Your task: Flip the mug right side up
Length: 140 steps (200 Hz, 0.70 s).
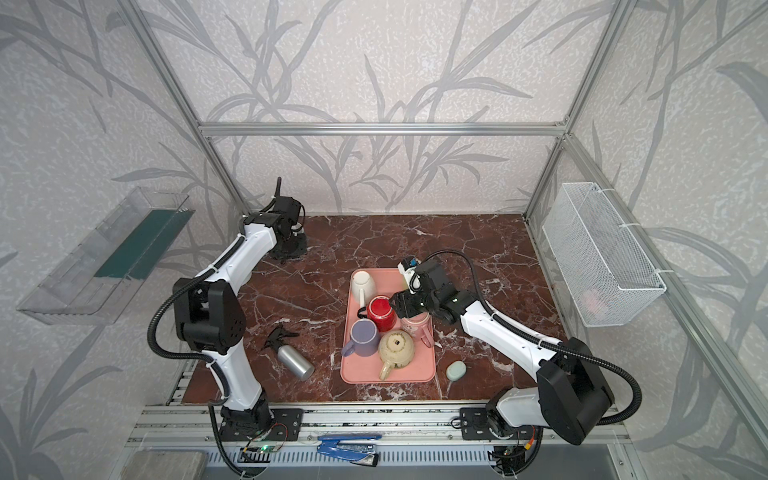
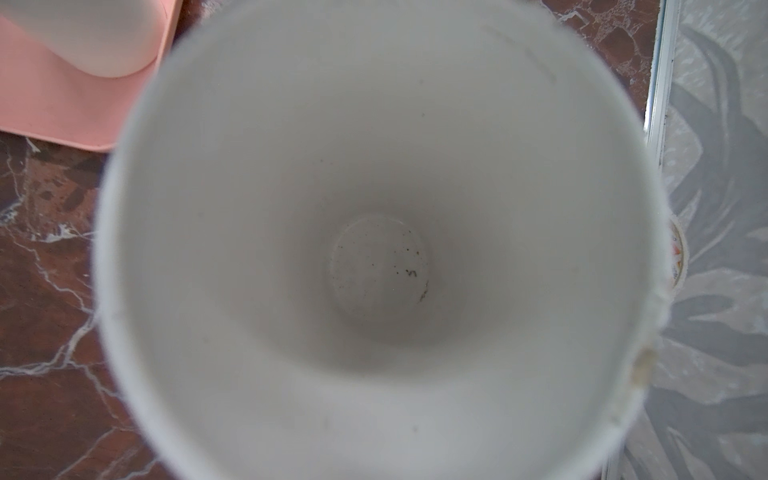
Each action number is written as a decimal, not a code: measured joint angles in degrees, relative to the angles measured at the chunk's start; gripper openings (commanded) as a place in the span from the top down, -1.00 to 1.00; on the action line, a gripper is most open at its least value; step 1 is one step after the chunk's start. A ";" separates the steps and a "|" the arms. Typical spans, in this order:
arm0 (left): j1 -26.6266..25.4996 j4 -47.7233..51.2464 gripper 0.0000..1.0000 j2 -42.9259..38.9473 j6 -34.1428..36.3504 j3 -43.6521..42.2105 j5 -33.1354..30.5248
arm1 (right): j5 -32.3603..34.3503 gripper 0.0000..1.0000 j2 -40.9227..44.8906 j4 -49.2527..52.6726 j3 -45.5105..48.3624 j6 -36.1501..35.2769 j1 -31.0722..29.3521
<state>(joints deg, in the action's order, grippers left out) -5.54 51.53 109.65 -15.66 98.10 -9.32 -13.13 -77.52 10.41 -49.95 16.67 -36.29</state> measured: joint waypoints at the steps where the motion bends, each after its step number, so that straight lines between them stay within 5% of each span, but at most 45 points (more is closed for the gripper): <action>1: 0.04 -0.02 1.00 0.09 0.00 0.04 0.00 | 0.00 -0.39 0.00 -0.02 0.02 0.00 0.00; 140: 3.76 -1.53 1.00 13.35 -1.55 10.01 2.29 | -2.29 -0.38 0.02 -0.92 0.26 0.39 -0.15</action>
<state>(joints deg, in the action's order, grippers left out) -1.78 50.00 123.00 -17.21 108.12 -7.03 -15.42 -77.49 9.50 -49.69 17.06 -36.45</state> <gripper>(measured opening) 0.116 0.689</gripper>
